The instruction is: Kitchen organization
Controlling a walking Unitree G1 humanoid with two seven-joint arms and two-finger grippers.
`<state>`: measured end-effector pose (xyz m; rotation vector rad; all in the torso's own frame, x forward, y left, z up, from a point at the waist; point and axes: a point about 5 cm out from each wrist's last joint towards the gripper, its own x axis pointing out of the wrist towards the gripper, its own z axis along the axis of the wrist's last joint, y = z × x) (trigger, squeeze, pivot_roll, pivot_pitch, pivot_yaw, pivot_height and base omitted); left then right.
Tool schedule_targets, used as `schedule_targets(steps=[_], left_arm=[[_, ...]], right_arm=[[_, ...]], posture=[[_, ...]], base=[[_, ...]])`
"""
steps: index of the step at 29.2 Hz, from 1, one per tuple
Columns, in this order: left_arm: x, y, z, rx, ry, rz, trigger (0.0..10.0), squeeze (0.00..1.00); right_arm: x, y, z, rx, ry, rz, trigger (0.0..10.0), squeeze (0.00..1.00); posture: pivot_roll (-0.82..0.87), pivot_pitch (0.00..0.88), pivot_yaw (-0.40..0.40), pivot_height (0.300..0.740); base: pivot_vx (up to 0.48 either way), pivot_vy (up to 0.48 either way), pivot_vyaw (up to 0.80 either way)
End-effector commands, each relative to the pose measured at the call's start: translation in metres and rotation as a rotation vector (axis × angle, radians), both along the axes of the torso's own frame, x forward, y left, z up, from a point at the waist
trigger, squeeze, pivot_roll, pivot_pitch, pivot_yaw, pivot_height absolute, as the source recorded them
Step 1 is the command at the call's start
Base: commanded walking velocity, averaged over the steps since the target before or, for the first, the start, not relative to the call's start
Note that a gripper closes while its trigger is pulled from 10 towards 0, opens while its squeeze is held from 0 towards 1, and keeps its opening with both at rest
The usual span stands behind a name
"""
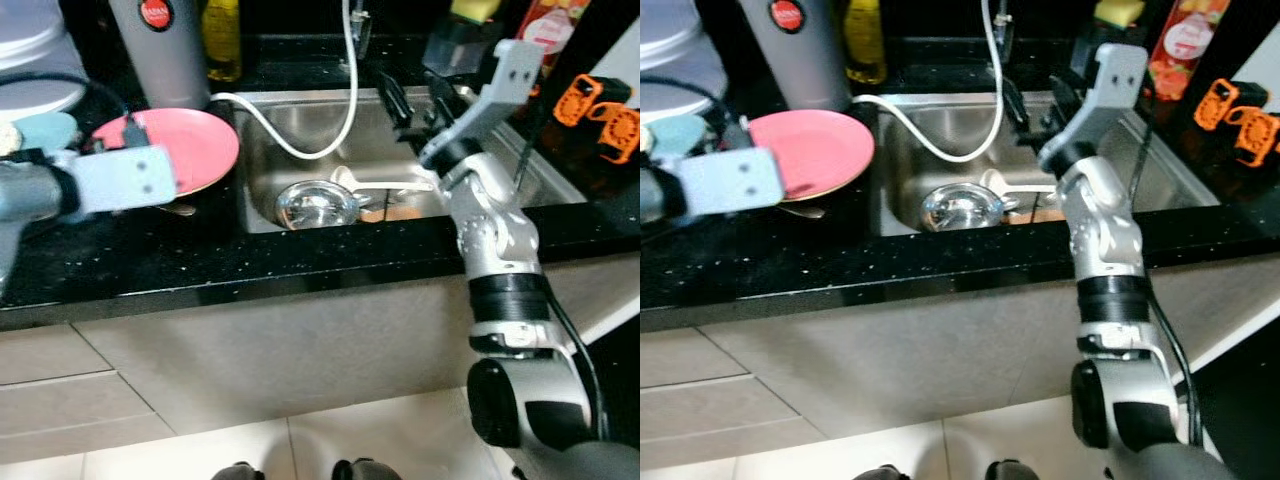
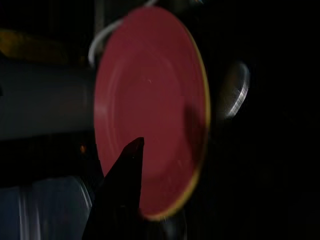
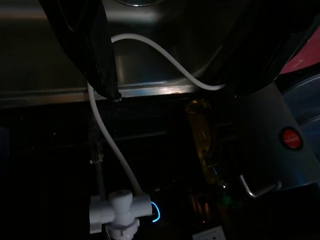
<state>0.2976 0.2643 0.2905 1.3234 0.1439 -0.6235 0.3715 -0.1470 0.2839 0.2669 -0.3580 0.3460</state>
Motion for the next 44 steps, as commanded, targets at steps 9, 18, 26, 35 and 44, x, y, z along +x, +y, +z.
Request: schedule_targets(steps=[9,18,26,35,44], left_arm=[[0.021,0.014,-0.009,0.149,-0.095,0.065,3.6,0.00],[0.039,0.000,-0.021,0.213,-0.134,0.023,4.2,0.00],[0.043,-0.012,-0.008,0.183,-0.184,-0.036,10.0,1.00],[0.033,-0.024,0.010,0.201,-0.176,-0.093,10.0,0.00],[0.016,-0.041,-0.008,0.005,-0.025,-0.174,10.0,0.00]], right_arm=[[-0.003,0.008,0.000,-0.001,0.028,0.037,10.0,0.00],[-0.006,0.007,-0.001,-0.004,0.044,0.034,10.0,0.00],[-0.009,-0.001,-0.001,-0.007,0.049,0.005,10.0,0.00],[-0.011,0.000,-0.003,-0.008,0.056,0.005,10.0,0.00],[-0.008,0.005,-0.005,-0.009,0.068,0.021,10.0,0.00]], posture=[[0.17,0.031,-0.041,0.740],[0.16,0.035,-0.043,0.740],[0.13,0.042,-0.026,0.740],[0.13,0.044,-0.021,0.740],[0.15,0.045,-0.039,0.740]], base=[[0.000,0.000,0.00],[0.000,0.000,0.00],[0.000,0.000,0.00],[0.000,0.000,0.00],[0.000,0.000,0.00]])
